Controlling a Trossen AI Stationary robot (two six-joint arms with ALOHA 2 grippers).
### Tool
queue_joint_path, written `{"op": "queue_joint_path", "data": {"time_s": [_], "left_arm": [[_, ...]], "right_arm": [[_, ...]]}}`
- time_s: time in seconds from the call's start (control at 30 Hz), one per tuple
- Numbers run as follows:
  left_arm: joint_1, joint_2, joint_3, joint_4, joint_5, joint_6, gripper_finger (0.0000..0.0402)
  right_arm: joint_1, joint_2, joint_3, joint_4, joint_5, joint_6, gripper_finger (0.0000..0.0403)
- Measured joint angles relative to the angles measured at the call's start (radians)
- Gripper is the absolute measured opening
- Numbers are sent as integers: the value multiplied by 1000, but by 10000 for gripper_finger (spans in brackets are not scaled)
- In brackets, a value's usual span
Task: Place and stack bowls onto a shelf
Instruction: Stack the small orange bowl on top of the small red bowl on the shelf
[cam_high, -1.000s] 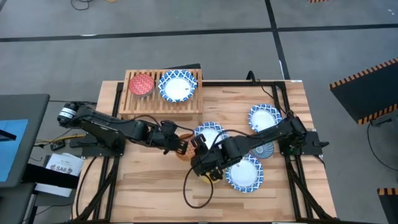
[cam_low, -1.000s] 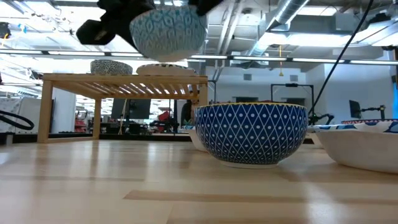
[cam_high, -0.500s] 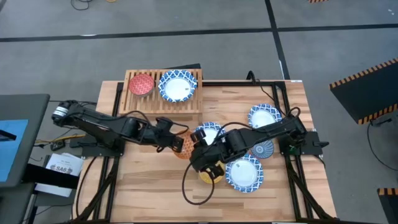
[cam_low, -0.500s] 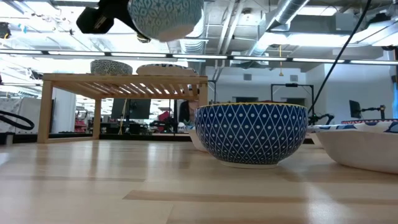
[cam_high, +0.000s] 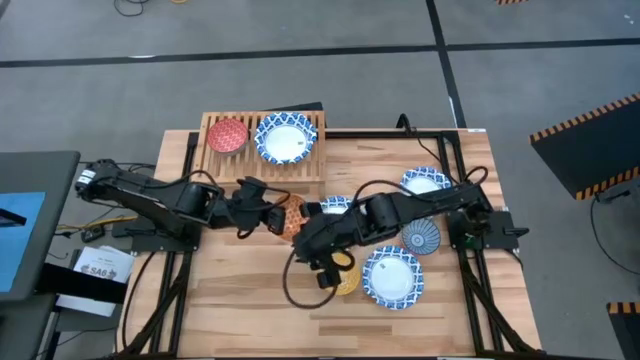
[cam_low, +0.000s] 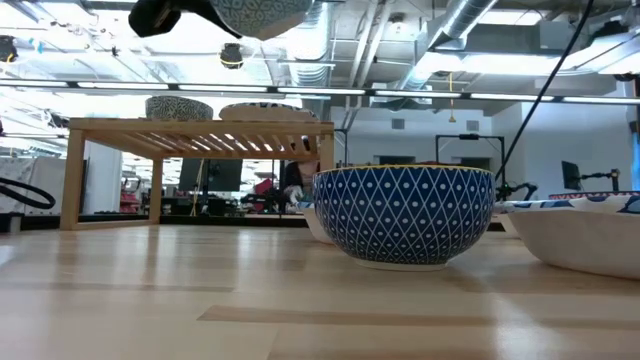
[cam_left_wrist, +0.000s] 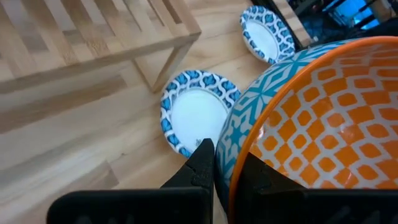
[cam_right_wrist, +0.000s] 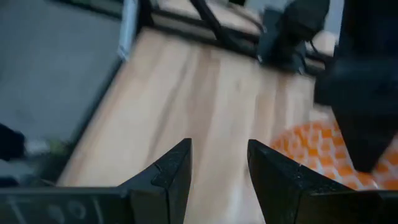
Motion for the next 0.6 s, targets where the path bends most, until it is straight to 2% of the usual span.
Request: {"op": "queue_joint_path", "data": {"time_s": [0.1,0.3,0.5,0.6], "left_arm": [[1,-12,0,-6,-20,22,6],[0,-35,1,-44,-28,18,6],[7,-105,10,-76,4,4,6],[22,-140,80,-132,60,31,4]], "right_arm": [[-13,-26,0,23,-60,35,180],[-25,-116,0,56,-74,40,180],[-53,-211,-1,-132,-49,64,180],[-58,-264,-43,-184,3,70,180]]}}
